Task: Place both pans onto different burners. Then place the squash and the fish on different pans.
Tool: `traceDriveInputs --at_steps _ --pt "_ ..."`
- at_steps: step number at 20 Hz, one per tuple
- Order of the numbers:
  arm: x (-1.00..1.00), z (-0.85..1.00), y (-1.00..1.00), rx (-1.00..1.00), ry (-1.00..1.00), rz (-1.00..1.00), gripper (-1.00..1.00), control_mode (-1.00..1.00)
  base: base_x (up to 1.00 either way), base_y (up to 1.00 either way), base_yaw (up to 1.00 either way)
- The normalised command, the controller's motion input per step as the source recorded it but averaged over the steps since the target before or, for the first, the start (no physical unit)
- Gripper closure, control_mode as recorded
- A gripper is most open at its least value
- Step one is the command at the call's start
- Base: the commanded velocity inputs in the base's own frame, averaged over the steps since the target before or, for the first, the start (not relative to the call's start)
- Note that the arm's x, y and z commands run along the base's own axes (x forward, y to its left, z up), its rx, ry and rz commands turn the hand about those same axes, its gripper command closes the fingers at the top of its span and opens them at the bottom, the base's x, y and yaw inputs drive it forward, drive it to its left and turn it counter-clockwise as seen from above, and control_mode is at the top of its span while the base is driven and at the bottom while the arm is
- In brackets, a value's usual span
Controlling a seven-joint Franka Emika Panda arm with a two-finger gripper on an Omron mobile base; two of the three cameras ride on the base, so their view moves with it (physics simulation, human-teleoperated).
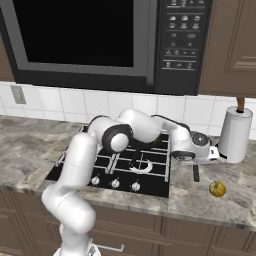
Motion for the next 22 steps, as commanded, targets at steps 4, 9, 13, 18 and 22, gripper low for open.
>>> traceDriveInputs --at_steps 4,9,13,18,22 --pt "0.0 -0.16 -0.12 0.03 0.0 0.0 -1.0 -1.0 0.0 0.0 0.0" --pt "0.0 -0.11 0.0 0.0 0.0 0.0 1.0 -1.0 0.0 0.0 0.0" --pt "0.0 -0.24 0.0 0.0 0.0 0.0 1.0 -1.0 0.0 0.0 0.0" --pt "0.0 -0.15 0.0 0.0 0.0 0.0 1.0 -1.0 0.0 0.0 0.0" --pt "-0.04 0.0 0.11 0.0 0.0 0.0 1.0 -1.0 0.0 0.0 0.0"
